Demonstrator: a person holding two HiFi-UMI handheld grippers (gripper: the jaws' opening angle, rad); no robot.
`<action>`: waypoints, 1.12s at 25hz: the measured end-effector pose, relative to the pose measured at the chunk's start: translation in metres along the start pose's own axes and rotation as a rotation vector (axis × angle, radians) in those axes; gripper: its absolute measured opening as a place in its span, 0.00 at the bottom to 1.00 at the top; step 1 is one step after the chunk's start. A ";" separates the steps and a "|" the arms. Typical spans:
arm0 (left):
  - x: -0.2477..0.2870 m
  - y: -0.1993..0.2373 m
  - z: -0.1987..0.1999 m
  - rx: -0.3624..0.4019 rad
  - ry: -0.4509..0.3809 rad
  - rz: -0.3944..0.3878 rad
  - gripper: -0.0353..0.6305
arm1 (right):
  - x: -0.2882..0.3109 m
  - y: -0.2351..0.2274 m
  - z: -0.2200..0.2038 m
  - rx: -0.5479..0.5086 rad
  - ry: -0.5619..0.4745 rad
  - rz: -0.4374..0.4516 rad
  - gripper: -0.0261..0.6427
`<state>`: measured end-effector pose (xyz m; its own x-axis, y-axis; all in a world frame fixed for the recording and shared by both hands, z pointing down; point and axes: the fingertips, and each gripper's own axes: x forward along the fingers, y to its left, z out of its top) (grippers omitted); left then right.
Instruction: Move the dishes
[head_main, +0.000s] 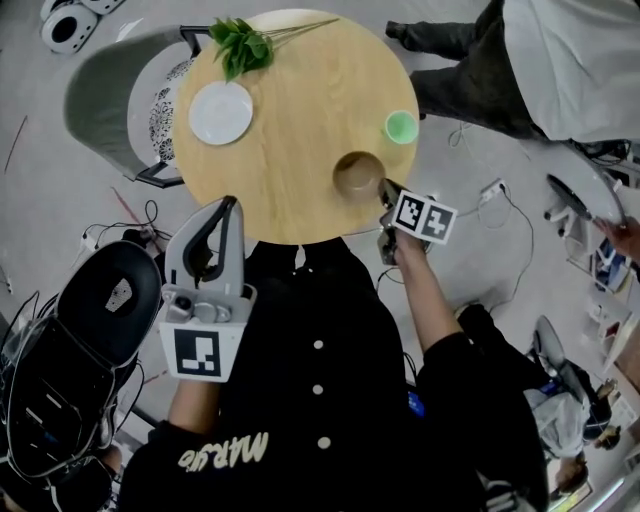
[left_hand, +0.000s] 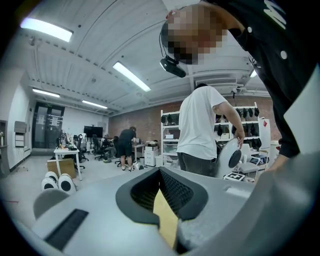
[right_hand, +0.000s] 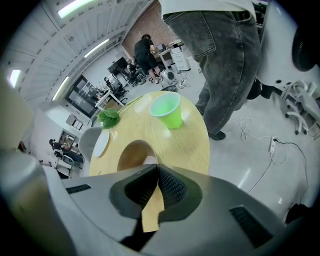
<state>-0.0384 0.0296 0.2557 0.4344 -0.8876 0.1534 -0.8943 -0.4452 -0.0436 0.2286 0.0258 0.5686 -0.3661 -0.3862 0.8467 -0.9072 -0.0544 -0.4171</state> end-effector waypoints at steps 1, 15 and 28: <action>0.001 0.000 -0.001 0.000 0.003 -0.004 0.06 | 0.001 -0.002 -0.002 0.004 0.004 -0.002 0.05; 0.023 0.022 -0.022 -0.024 0.067 -0.056 0.06 | 0.030 0.005 -0.021 0.056 0.055 -0.026 0.05; 0.010 -0.005 -0.024 -0.011 0.032 -0.029 0.06 | 0.024 -0.015 -0.019 0.004 0.021 -0.013 0.06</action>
<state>-0.0325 0.0252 0.2814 0.4570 -0.8697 0.1864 -0.8824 -0.4696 -0.0276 0.2295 0.0349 0.6018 -0.3587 -0.3659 0.8588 -0.9110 -0.0633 -0.4075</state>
